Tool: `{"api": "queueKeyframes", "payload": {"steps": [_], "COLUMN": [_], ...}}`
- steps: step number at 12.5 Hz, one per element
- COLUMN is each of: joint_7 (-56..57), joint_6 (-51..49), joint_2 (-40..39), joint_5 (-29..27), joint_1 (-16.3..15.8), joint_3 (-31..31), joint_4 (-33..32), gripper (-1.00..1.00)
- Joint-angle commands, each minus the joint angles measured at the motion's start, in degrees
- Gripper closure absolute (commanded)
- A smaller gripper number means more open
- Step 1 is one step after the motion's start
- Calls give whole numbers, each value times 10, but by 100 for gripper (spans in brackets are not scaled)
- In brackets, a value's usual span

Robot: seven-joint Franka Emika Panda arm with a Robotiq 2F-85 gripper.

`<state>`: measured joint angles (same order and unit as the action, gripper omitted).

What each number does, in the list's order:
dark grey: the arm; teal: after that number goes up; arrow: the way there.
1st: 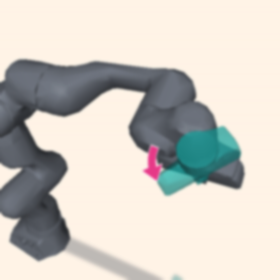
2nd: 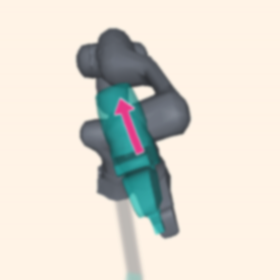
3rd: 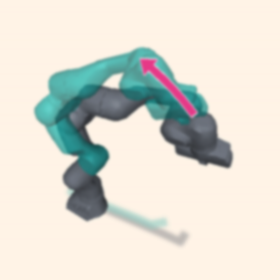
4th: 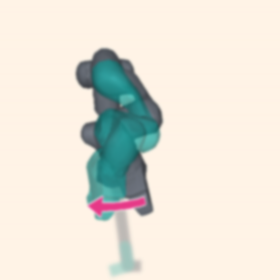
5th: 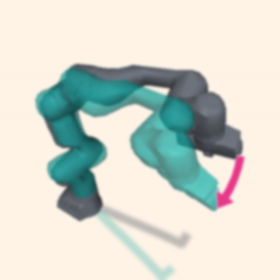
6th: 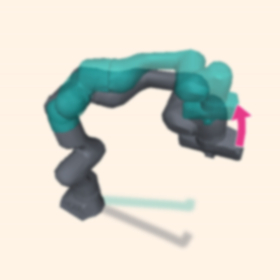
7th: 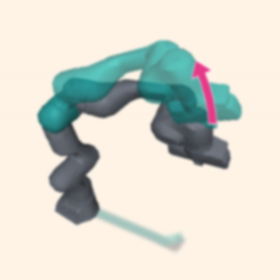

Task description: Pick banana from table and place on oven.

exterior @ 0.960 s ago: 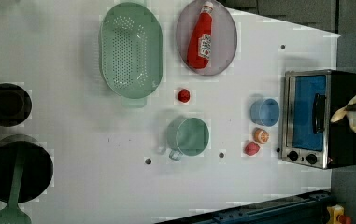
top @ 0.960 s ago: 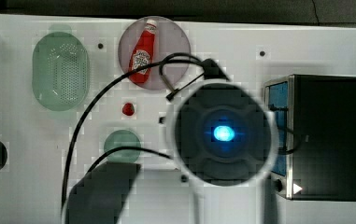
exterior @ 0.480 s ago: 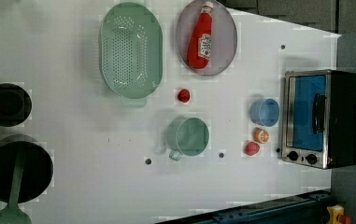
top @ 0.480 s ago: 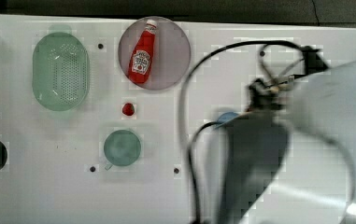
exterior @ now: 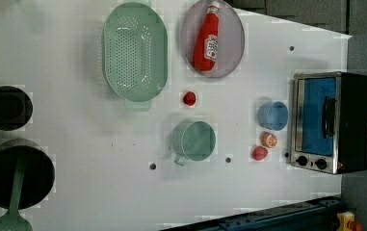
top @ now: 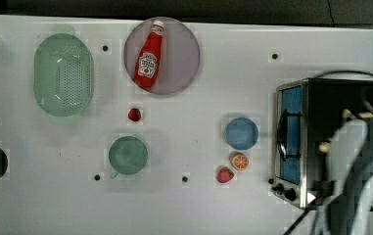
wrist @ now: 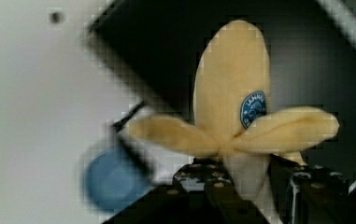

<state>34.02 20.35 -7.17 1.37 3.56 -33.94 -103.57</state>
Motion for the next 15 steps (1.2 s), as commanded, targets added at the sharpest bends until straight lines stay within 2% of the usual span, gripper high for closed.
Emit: {"api": "queueKeyframes", "payload": {"steps": [1, 3, 9, 10, 12, 15], "joint_7": [112, 140, 154, 154, 153, 88], "joint_6": [26, 43, 64, 64, 53, -16], "joint_2": [-21, -45, -59, -57, -40, 10], "joint_5": [1, -9, -31, -31, -30, -29], "joint_1": [-4, 1, 8, 8, -1, -35], "joint_3": [-26, -40, -38, -38, -30, 5], "joint_4": [4, 4, -4, -2, 9, 27], "gripper": [50, 43, -89, -100, -100, -100]}}
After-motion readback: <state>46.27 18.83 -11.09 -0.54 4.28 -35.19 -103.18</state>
